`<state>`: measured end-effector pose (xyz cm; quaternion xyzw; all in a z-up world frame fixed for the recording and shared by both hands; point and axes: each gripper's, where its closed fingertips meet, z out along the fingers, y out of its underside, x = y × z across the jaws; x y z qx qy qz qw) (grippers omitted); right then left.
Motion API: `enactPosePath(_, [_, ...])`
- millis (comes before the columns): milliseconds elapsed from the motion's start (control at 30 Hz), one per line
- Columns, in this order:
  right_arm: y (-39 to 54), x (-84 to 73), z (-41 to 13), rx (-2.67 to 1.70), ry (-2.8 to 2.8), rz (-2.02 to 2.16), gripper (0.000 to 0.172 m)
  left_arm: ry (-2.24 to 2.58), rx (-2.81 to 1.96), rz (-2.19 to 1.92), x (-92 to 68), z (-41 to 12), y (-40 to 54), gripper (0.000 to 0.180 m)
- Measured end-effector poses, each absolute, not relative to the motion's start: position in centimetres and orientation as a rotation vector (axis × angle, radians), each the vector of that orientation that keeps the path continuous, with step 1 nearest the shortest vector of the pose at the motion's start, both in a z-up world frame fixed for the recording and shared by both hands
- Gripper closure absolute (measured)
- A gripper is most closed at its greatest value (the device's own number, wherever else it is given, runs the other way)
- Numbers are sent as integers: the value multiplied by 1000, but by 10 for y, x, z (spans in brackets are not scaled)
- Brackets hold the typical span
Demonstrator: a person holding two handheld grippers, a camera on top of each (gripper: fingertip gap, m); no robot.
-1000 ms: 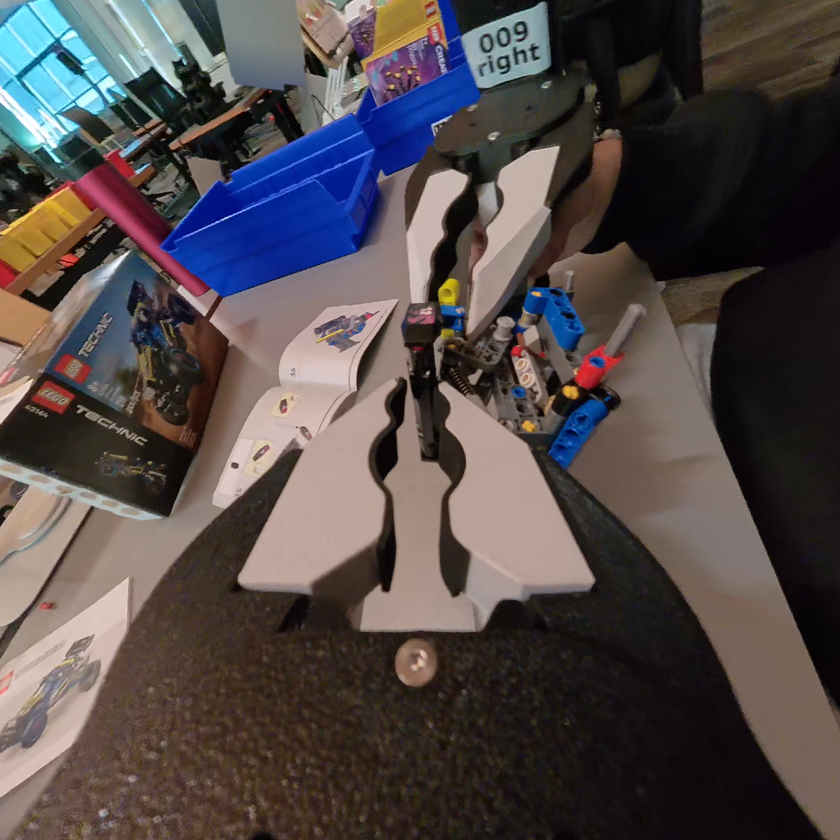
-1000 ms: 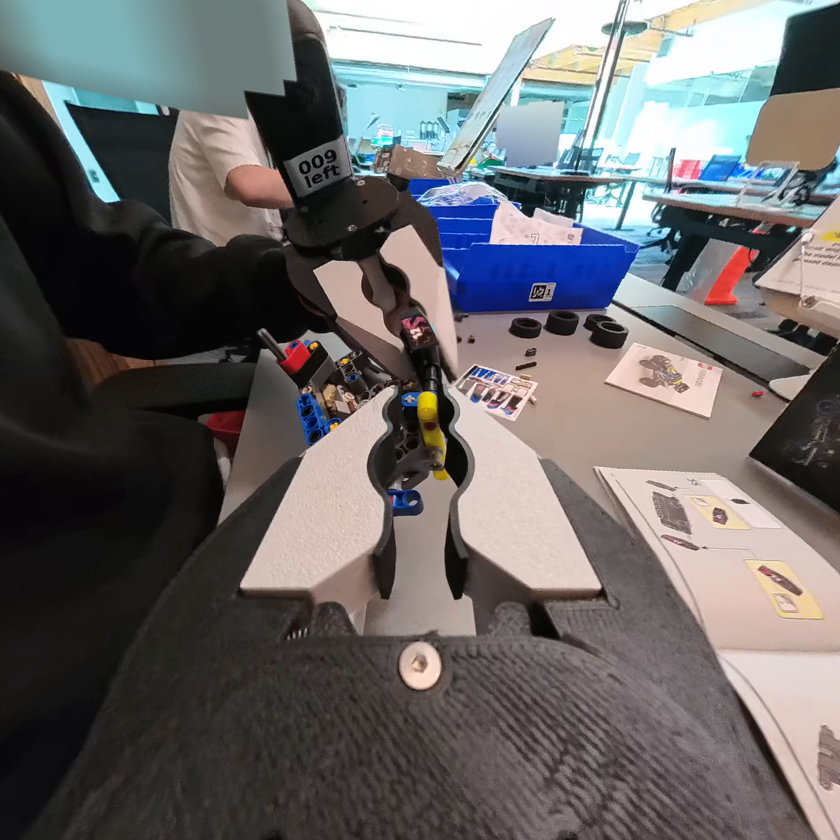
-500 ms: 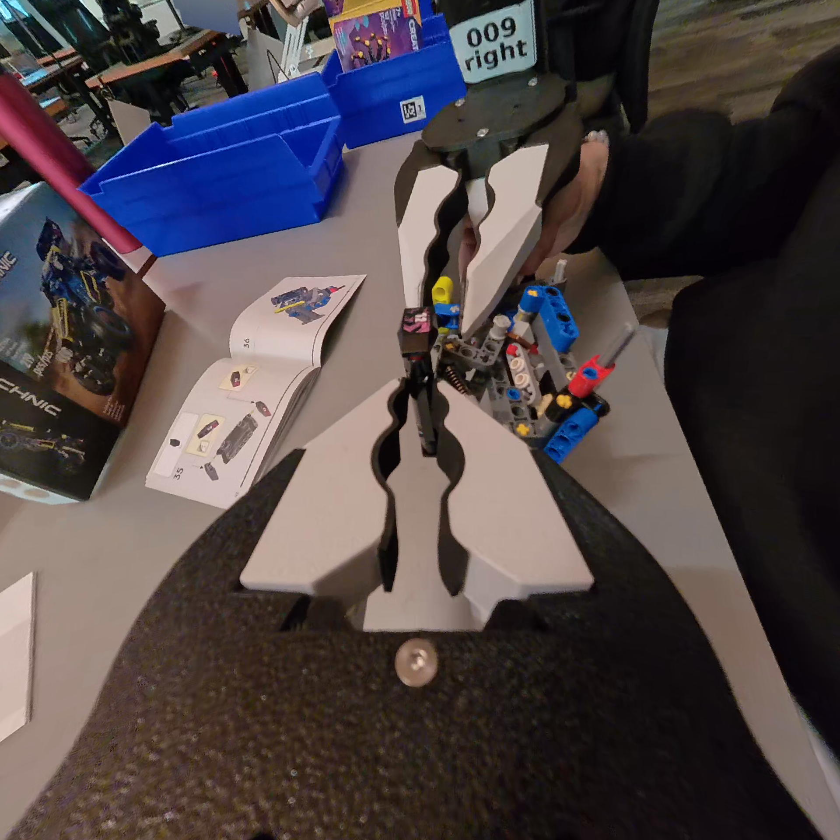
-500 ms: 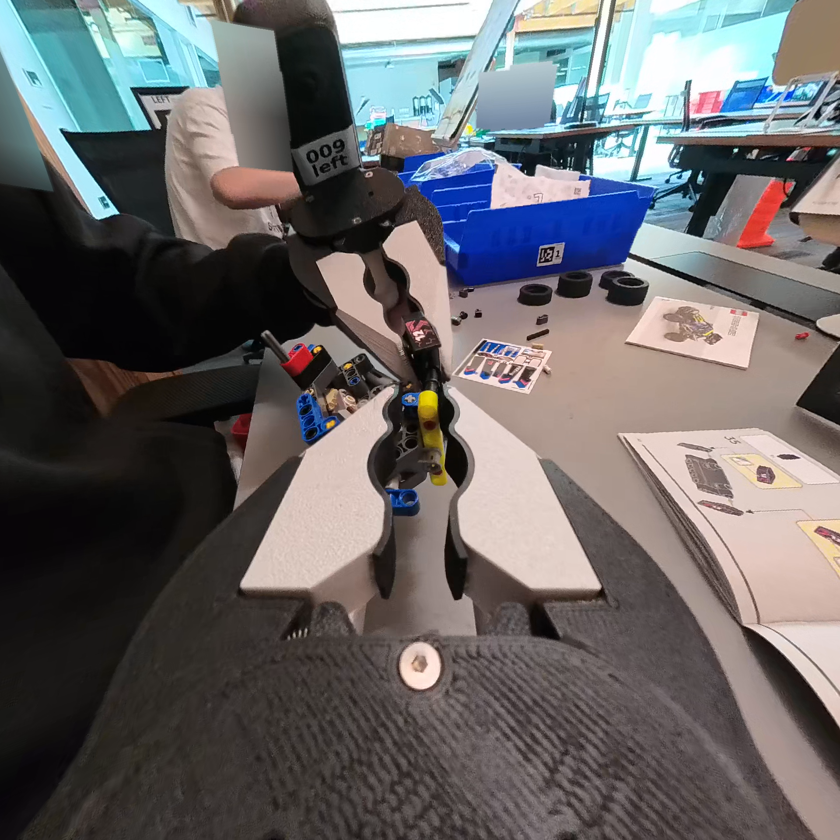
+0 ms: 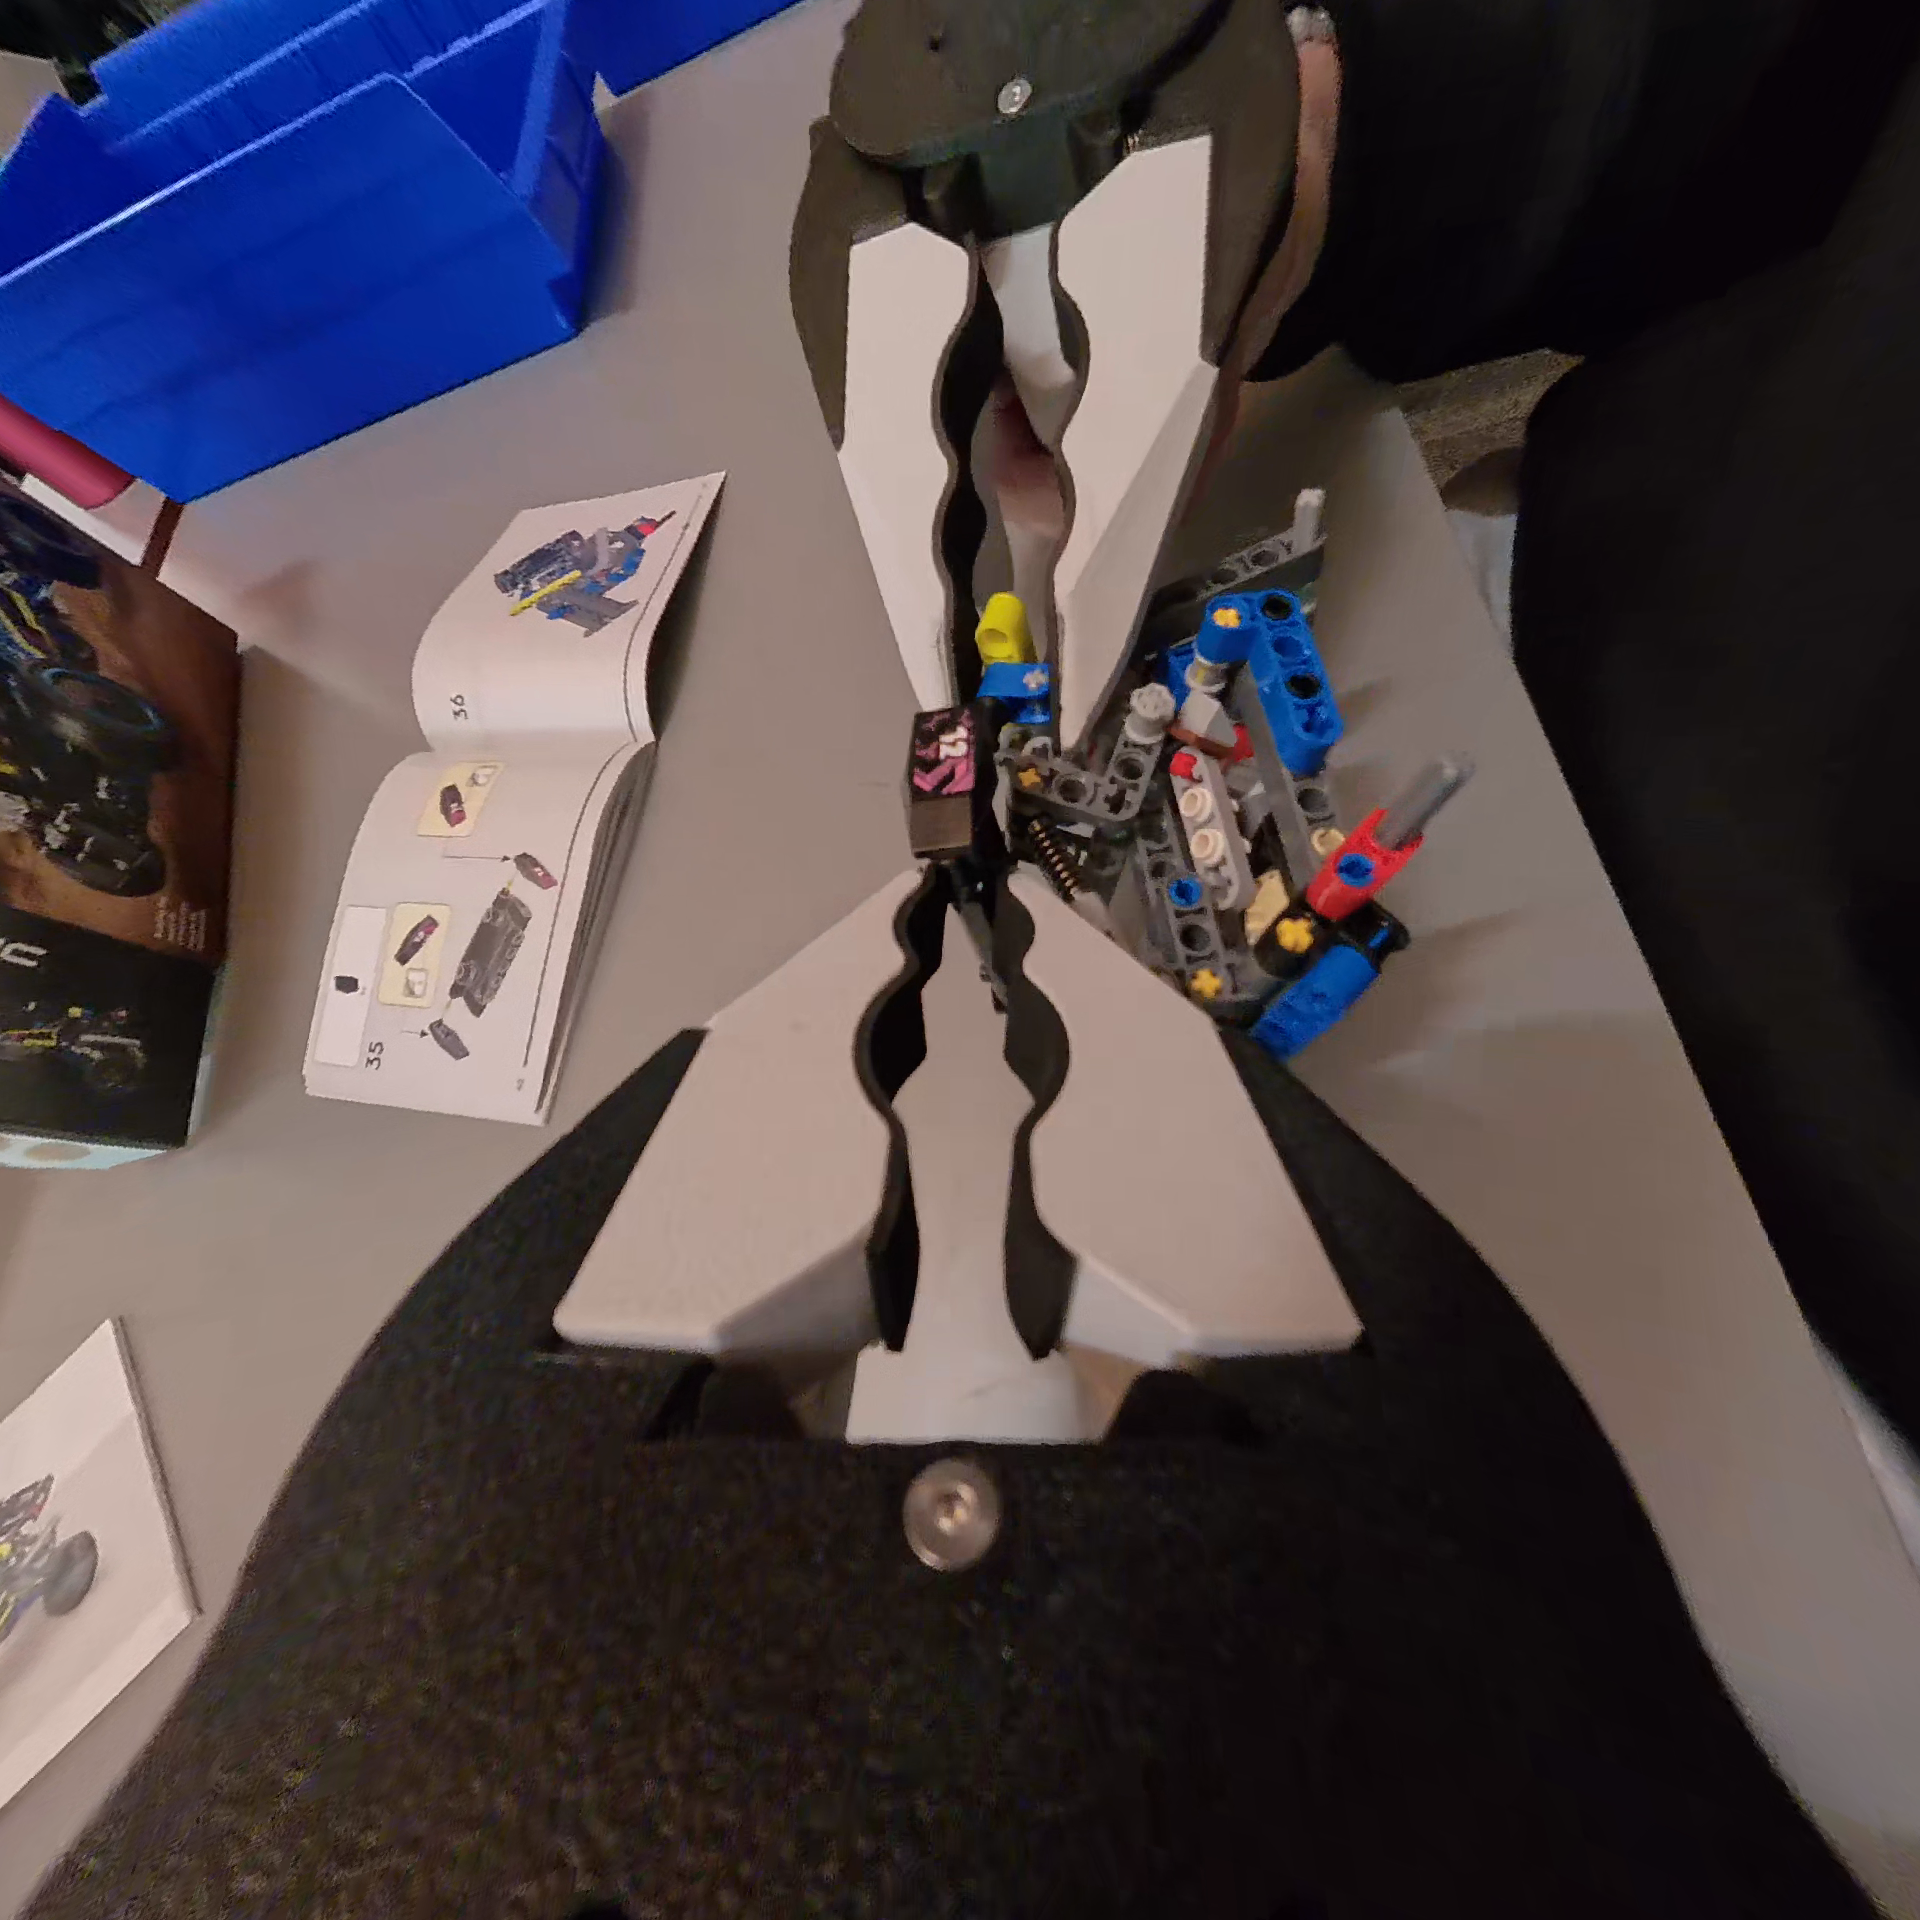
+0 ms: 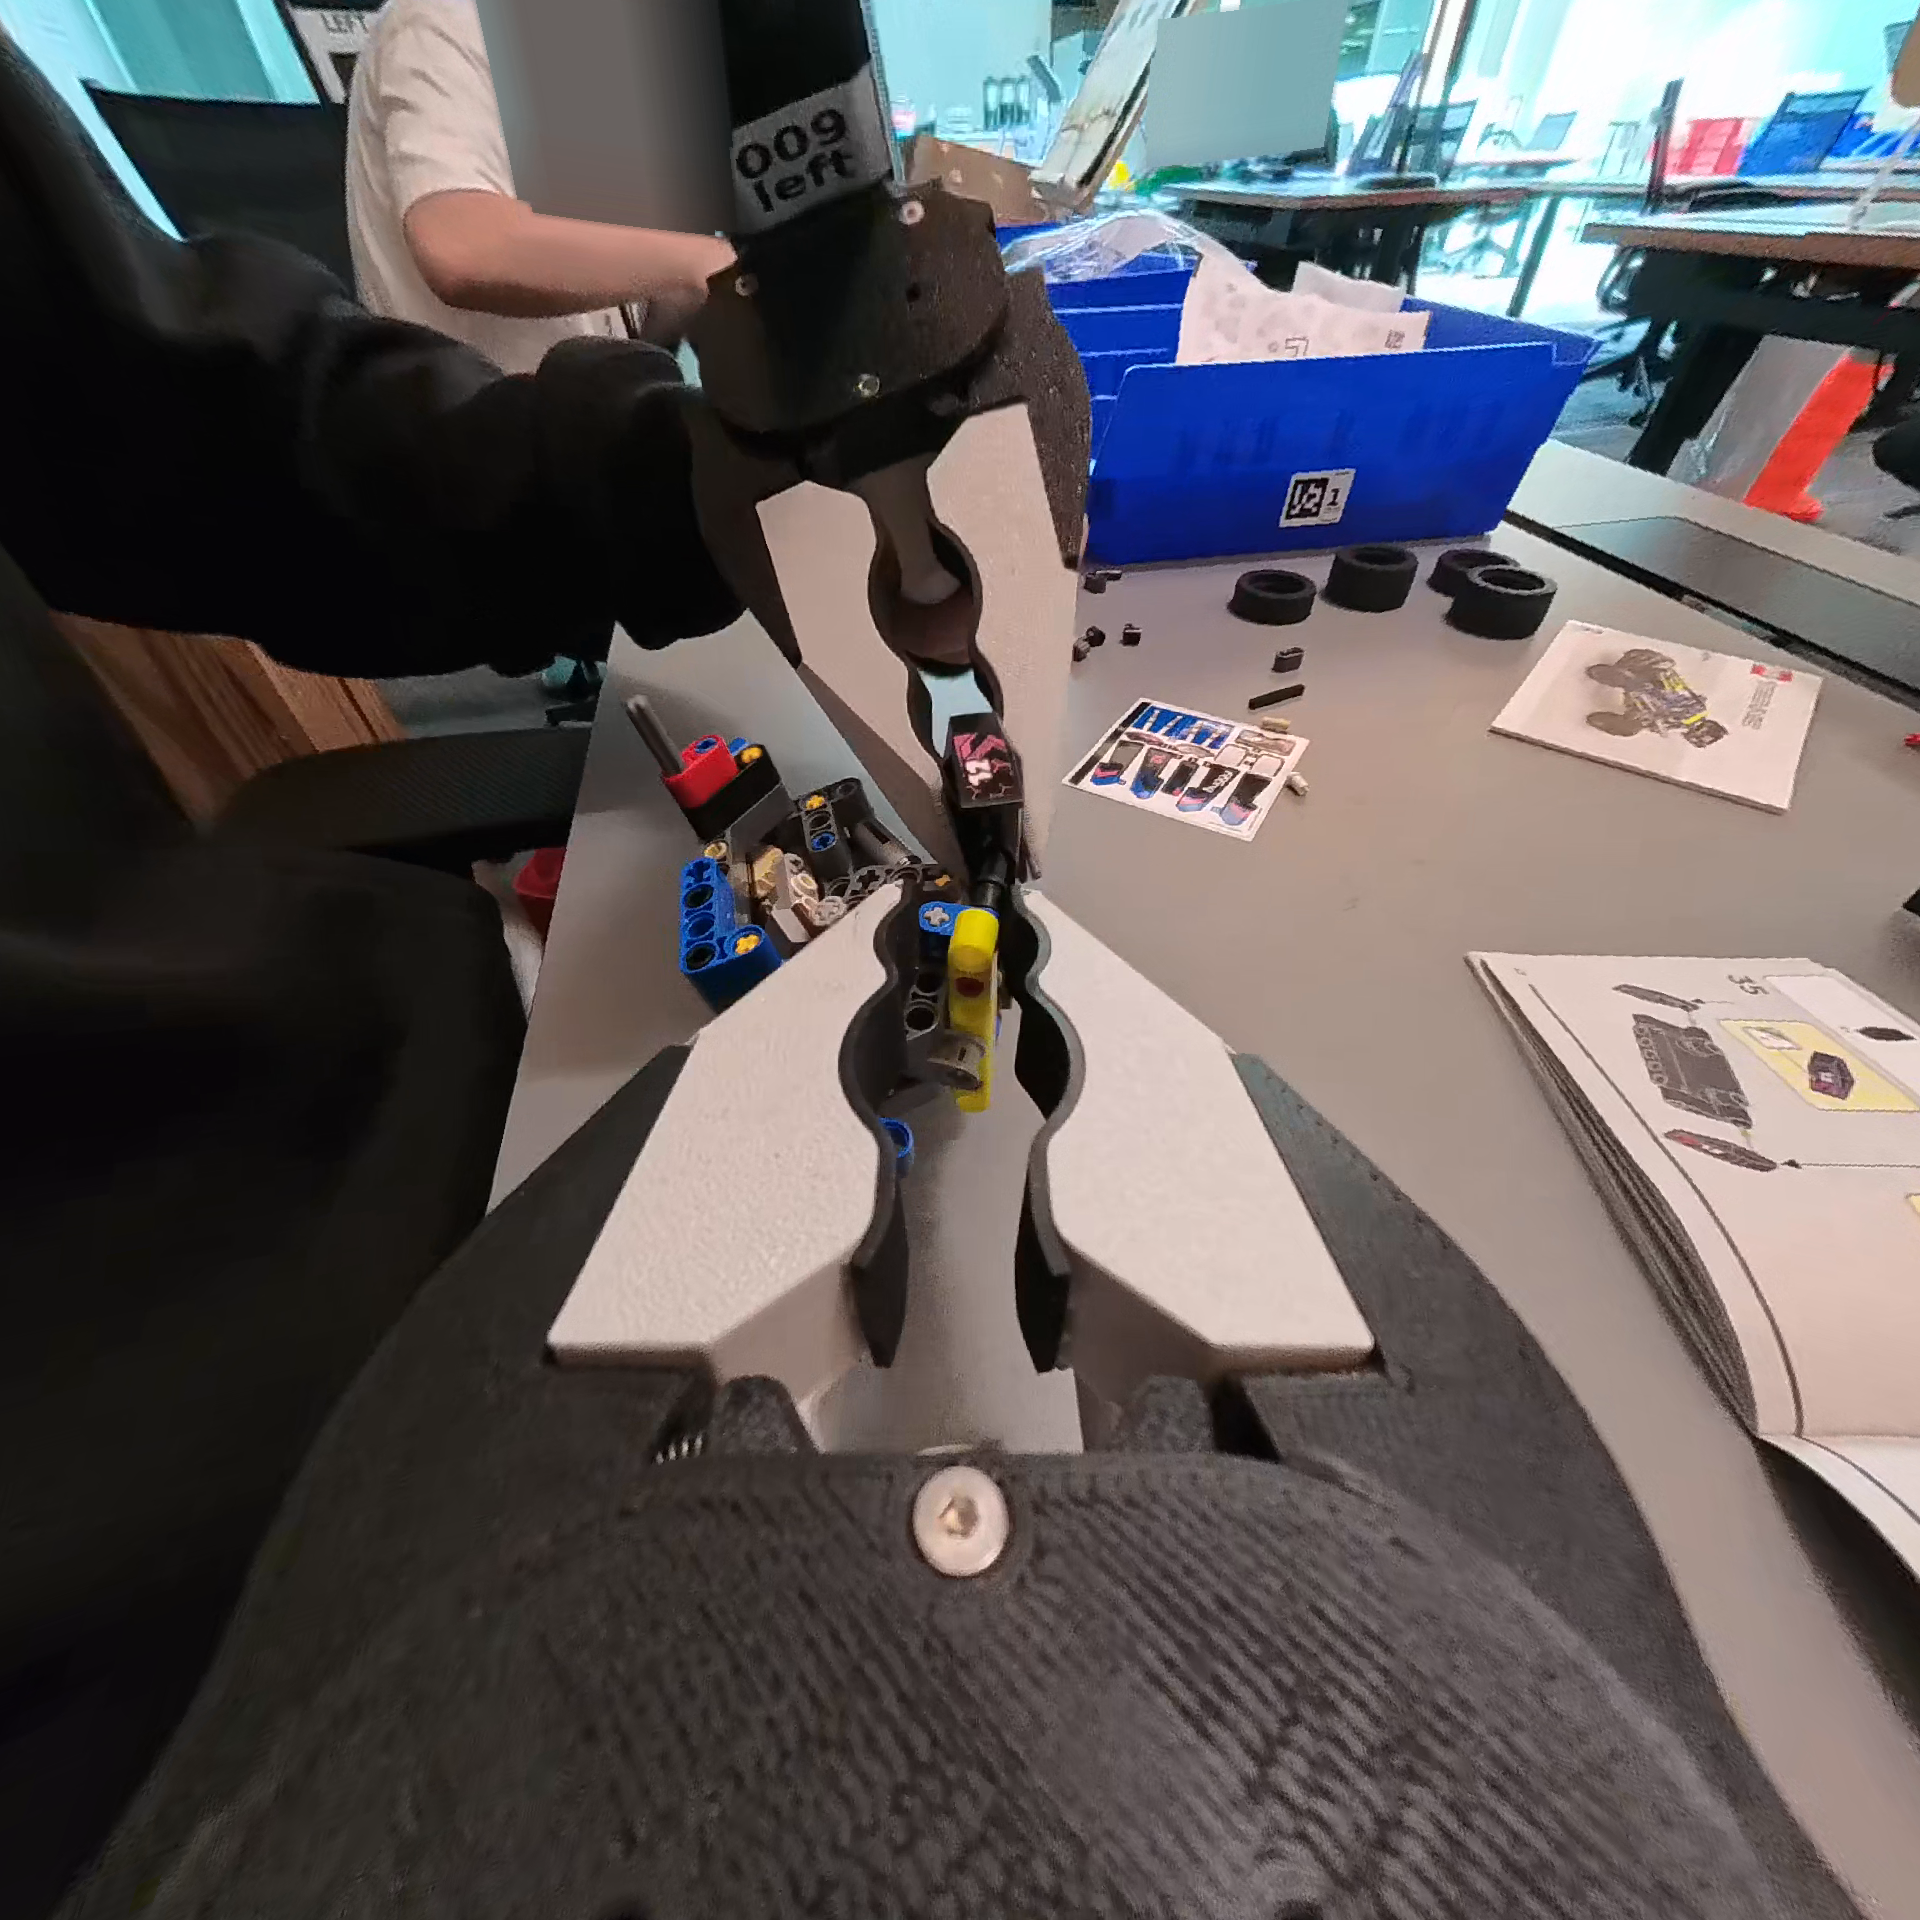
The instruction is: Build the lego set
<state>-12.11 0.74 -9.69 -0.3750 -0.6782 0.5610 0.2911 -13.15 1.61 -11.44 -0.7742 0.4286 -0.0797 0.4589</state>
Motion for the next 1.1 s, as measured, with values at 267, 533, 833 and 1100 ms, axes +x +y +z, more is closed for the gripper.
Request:
enactPosePath(267, [15,-117,-88,-999,-1707,1560,160,986,-1933,-85,-148,-117,16,175])
enactPosePath(533, [13,-121,-93,-993,-1722,1481,158,942,-1864,-68,-147,-106,17,175])
enactPosePath(833, [10,-123,-97,-946,-1758,1411,166,954,-1849,-97,-147,-110,11,175])
enactPosePath(1100, [2,-123,-108,-932,-1861,1422,166,1021,-1855,-169,-146,-121,3,175])
